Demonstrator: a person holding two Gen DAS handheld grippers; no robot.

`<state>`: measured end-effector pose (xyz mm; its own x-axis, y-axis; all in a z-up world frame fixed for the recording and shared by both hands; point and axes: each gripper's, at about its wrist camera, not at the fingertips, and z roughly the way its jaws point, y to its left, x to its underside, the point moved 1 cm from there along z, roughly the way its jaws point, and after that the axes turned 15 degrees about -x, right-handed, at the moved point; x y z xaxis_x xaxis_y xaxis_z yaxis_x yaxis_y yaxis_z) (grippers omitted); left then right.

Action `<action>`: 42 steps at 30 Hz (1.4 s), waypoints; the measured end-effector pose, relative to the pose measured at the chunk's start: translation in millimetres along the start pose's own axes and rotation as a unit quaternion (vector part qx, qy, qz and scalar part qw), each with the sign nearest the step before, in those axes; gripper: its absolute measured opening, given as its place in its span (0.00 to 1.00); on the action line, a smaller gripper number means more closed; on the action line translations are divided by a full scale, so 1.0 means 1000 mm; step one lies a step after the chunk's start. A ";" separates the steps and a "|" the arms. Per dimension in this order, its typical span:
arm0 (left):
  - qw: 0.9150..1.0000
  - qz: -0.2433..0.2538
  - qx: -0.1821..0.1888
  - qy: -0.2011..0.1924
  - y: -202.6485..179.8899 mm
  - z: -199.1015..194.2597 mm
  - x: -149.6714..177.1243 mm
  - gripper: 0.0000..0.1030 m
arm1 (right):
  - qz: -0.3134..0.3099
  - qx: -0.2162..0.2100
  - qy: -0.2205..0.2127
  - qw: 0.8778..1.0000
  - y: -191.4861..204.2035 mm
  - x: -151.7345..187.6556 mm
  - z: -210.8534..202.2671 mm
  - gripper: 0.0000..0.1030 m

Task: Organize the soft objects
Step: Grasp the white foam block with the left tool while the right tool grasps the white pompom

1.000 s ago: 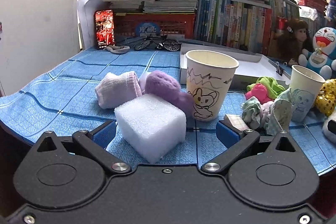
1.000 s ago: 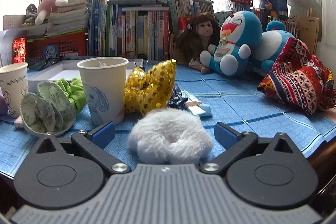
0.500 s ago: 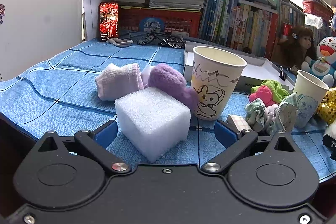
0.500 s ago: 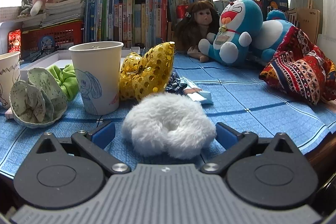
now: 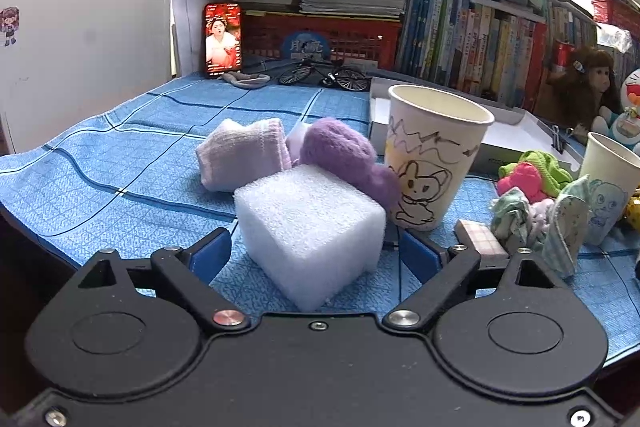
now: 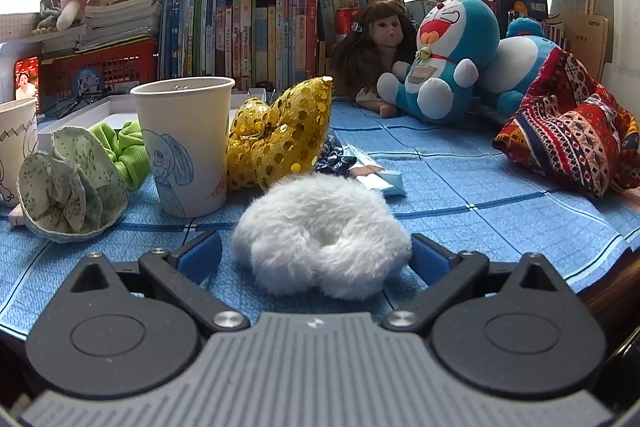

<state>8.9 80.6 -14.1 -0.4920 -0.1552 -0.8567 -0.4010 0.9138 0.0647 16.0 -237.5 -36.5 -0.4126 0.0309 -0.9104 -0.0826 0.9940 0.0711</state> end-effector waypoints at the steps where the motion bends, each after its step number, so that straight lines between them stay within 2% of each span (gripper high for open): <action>1: 1.000 -0.001 -0.001 0.001 0.001 0.001 0.000 0.85 | -0.001 0.000 -0.001 1.000 0.000 0.000 0.000 0.97; 7: 1.000 -0.001 -0.007 0.005 0.002 0.006 0.000 0.77 | -0.007 0.001 0.003 1.000 -0.002 -0.002 0.002 0.94; 14: 1.000 0.000 -0.009 0.000 0.002 0.009 -0.002 0.75 | -0.011 -0.007 0.000 1.000 -0.005 -0.006 0.010 0.94; 20: 1.000 -0.005 -0.008 0.001 0.003 0.008 -0.003 0.72 | -0.010 -0.010 0.002 1.000 -0.005 -0.005 0.011 0.84; 31: 0.999 -0.020 0.001 -0.043 0.015 -0.019 -0.023 0.72 | 0.006 -0.021 -0.030 0.999 -0.006 -0.025 -0.012 0.81; 33: 0.998 -0.024 0.005 -0.049 0.016 -0.022 -0.029 0.72 | 0.010 -0.022 -0.037 0.999 -0.008 -0.033 -0.016 0.70; 34: 0.998 -0.024 0.007 -0.053 0.017 -0.024 -0.032 0.72 | 0.012 -0.019 -0.037 0.999 -0.009 -0.037 -0.017 0.68; 37: 0.998 -0.019 0.004 -0.060 0.017 -0.024 -0.038 0.72 | 0.008 -0.016 -0.027 0.999 -0.011 -0.041 -0.013 0.63; 42: 0.998 -0.028 0.009 -0.052 0.020 -0.022 -0.039 0.72 | 0.015 -0.021 -0.002 1.000 -0.010 -0.026 -0.008 0.64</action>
<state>3.0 96.3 31.7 -0.3867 -0.1672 -0.9069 -0.4113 0.9115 0.0073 20.4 -249.4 -10.6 -0.4124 0.0613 -0.9089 -0.1087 0.9873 0.1159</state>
